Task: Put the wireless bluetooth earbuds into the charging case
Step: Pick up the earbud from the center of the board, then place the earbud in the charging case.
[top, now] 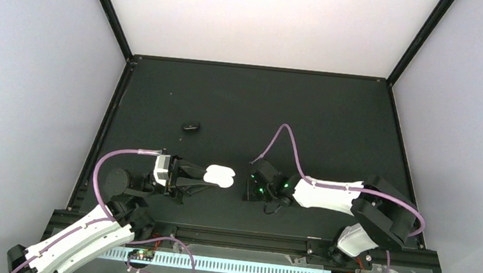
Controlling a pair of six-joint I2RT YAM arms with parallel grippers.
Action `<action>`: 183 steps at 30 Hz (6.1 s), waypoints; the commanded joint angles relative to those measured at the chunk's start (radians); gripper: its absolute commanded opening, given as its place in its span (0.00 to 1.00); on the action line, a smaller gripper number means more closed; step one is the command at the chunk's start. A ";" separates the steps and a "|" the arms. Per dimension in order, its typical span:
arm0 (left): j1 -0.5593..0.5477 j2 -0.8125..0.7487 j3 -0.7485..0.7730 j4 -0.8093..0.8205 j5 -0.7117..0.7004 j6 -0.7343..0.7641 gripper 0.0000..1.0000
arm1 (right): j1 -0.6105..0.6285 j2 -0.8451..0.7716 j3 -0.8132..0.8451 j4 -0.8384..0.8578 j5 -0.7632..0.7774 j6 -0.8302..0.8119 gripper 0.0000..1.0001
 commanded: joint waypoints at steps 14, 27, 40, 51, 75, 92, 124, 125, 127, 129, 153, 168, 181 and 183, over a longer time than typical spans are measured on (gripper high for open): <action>-0.007 -0.015 0.014 0.002 -0.008 0.018 0.02 | -0.056 -0.179 0.027 -0.195 0.066 -0.239 0.34; -0.012 -0.017 0.017 -0.015 -0.015 0.035 0.02 | -0.045 -0.006 0.210 -0.249 -0.026 -0.482 0.35; -0.015 -0.020 0.016 -0.028 -0.032 0.048 0.02 | -0.044 0.076 0.227 -0.210 -0.037 -0.468 0.34; -0.015 -0.020 0.016 -0.030 -0.035 0.051 0.02 | -0.045 0.114 0.229 -0.200 -0.022 -0.470 0.34; -0.015 -0.018 0.012 -0.029 -0.041 0.053 0.01 | -0.047 0.121 0.220 -0.253 0.130 -0.448 0.16; -0.016 -0.021 0.014 -0.034 -0.040 0.054 0.02 | -0.046 -0.051 0.211 -0.327 0.168 -0.421 0.01; -0.024 0.067 0.043 0.038 0.003 0.043 0.02 | 0.106 -0.653 0.708 -0.582 -0.039 -0.939 0.01; -0.024 0.068 0.042 0.038 0.009 0.047 0.01 | 0.126 -0.636 0.723 -0.590 -0.035 -0.949 0.01; -0.024 0.074 0.042 0.035 0.021 0.056 0.01 | 0.183 -0.602 0.752 -0.610 -0.011 -0.973 0.01; -0.025 0.077 0.041 0.034 0.030 0.063 0.02 | 0.241 -0.568 0.781 -0.640 0.029 -1.002 0.01; -0.026 0.103 0.074 -0.011 0.123 0.121 0.01 | 0.332 -0.449 0.859 -0.679 -0.057 -1.150 0.01; -0.026 0.105 0.068 -0.013 0.133 0.126 0.01 | 0.373 -0.261 1.010 -0.772 0.025 -1.096 0.01; -0.026 0.103 0.065 -0.015 0.119 0.132 0.02 | 0.374 -0.203 1.065 -0.825 0.027 -1.037 0.01; -0.026 0.101 0.065 -0.017 0.116 0.132 0.02 | 0.375 -0.198 1.065 -0.827 0.037 -1.030 0.01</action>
